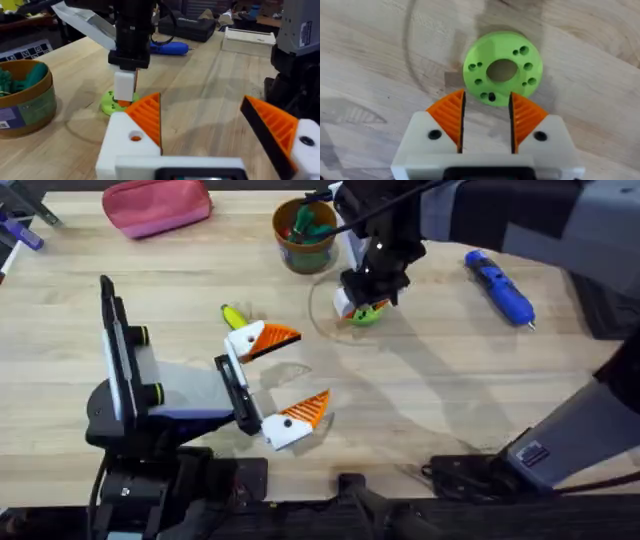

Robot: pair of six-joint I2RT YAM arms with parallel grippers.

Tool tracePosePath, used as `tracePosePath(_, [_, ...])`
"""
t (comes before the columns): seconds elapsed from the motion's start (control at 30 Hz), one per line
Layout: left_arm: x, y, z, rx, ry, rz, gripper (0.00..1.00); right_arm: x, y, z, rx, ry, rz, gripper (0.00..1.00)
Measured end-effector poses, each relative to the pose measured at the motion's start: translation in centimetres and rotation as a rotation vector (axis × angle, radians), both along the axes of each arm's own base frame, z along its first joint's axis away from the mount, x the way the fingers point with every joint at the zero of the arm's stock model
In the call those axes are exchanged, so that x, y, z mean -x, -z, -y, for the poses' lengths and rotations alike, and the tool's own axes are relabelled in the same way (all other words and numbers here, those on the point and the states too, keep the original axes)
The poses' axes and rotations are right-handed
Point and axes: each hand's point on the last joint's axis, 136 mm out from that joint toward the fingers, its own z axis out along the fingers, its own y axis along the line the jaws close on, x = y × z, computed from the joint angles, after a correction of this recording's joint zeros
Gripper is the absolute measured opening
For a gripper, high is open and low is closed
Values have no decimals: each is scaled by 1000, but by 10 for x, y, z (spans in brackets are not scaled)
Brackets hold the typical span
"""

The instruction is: Pick up the gripper from the table and insert it into the empty holder that is missing its gripper. Then pick up a screw, insert it into the mounting hole, and use the screwdriver to tighten it. Finally, clean up the table by picking up the vegetable and placing it into the bucket.

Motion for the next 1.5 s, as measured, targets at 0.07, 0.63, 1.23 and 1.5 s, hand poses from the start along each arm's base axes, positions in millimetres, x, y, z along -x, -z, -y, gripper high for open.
tracePosePath(0.07, [0,0,0,0,0,0,986,0,0,0,0,0,1,438])
tracePosePath(0.63, [0,0,0,0,0,0,986,3,9,2,4,0,-6,369])
tracePosePath(1.23, [0,0,0,0,0,0,985,2,8,1,0,0,0,197])
tracePosePath(1.5, [0,0,0,0,0,0,986,0,8,4,17,3,10,178])
